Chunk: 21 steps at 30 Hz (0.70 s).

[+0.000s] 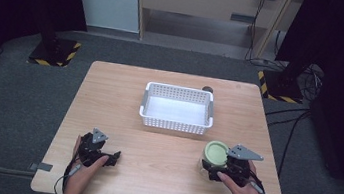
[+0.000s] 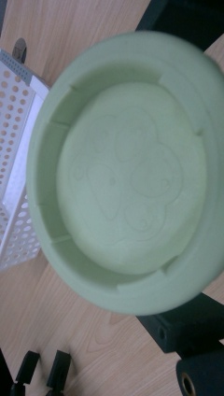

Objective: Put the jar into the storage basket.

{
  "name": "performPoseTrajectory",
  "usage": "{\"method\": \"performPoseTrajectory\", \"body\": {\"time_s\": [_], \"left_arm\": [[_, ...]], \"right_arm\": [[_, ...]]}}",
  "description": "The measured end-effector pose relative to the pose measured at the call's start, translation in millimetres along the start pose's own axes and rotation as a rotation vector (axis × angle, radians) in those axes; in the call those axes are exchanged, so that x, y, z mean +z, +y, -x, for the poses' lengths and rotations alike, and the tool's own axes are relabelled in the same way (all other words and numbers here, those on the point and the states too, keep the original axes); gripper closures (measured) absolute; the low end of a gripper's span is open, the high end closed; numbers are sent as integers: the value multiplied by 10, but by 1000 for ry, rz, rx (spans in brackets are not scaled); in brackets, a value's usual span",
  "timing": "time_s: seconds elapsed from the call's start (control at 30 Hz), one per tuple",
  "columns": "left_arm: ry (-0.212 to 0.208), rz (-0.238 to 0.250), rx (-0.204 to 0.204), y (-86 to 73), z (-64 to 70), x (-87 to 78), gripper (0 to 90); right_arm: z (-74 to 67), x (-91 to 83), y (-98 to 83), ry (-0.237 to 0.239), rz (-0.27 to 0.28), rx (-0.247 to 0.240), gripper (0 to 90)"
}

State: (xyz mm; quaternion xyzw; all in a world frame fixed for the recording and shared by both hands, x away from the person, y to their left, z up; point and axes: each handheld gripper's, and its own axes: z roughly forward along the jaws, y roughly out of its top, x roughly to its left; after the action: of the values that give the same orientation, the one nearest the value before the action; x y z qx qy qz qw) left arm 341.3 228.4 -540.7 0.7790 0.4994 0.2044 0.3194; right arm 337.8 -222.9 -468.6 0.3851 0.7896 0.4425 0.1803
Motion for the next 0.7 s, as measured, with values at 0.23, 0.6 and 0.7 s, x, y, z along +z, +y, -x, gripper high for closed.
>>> {"method": "performPoseTrajectory", "body": {"time_s": [0.23, 0.6, 0.7], "left_arm": [[0, 0, 0, 0, 0, 0, 0], [0, 0, 0, 0, 0, 0, 0], [0, 0, 0, 0, 0, 0, 0]], "right_arm": [[-30, 10, 9, -8, 16, -12, 107], [-10, -33, 88, -43, 33, 16, 114], [13, -41, 187, -54, 36, 6, 114]]}}
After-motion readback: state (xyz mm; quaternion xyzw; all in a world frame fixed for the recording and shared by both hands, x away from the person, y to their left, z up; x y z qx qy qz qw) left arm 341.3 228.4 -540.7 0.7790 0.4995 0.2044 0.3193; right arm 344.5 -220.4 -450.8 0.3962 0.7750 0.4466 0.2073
